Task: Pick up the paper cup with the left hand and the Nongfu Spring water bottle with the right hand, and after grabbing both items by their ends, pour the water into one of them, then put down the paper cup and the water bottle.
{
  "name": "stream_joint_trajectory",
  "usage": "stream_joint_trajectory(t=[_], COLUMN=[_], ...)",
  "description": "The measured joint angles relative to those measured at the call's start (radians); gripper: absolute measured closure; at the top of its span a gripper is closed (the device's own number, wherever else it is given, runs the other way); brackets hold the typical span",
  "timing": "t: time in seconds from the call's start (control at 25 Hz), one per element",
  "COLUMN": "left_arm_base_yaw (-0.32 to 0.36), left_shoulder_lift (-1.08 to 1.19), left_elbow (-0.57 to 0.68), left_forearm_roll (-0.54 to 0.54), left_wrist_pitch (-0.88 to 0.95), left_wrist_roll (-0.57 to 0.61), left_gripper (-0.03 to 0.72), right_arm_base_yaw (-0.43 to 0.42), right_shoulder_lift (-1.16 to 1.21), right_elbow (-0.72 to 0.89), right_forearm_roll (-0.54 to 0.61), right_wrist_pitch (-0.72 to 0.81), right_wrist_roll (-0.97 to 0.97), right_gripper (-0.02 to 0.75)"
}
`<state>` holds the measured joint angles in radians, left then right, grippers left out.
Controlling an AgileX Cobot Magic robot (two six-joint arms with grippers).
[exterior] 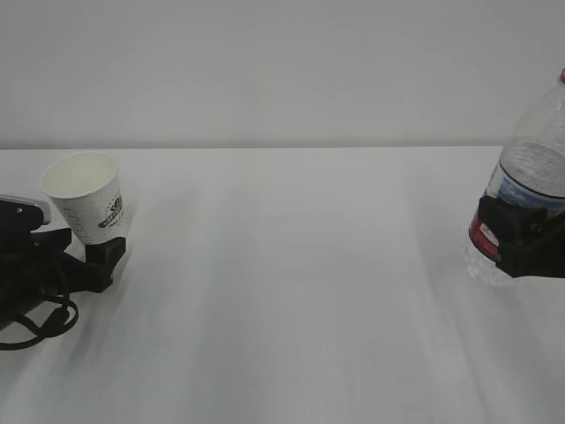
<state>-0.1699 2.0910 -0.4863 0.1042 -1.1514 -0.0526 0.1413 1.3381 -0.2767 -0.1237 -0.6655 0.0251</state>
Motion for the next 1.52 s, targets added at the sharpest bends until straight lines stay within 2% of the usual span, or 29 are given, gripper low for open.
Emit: stream_joint_trajectory(t=[0.36,1.52], left_arm_base_yaw=[0.000,0.000], left_shoulder_lift=[0.000,0.115], left_elbow=[-0.008,-0.244], left_forearm_roll=[-0.031,-0.060], left_wrist_pitch=[0.000,0.000], left_wrist_roll=[0.025,0.027], left_gripper=[0.026,0.029], right_arm_base_yaw=[0.000,0.000], right_shoulder_lift=[0.000,0.000], right_elbow=[0.000,0.000], right_forearm_roll=[-0.004,-0.013], right_wrist_pitch=[0.000,0.000], right_wrist_roll=[0.000,0.008], right_gripper=[0.265,0.265])
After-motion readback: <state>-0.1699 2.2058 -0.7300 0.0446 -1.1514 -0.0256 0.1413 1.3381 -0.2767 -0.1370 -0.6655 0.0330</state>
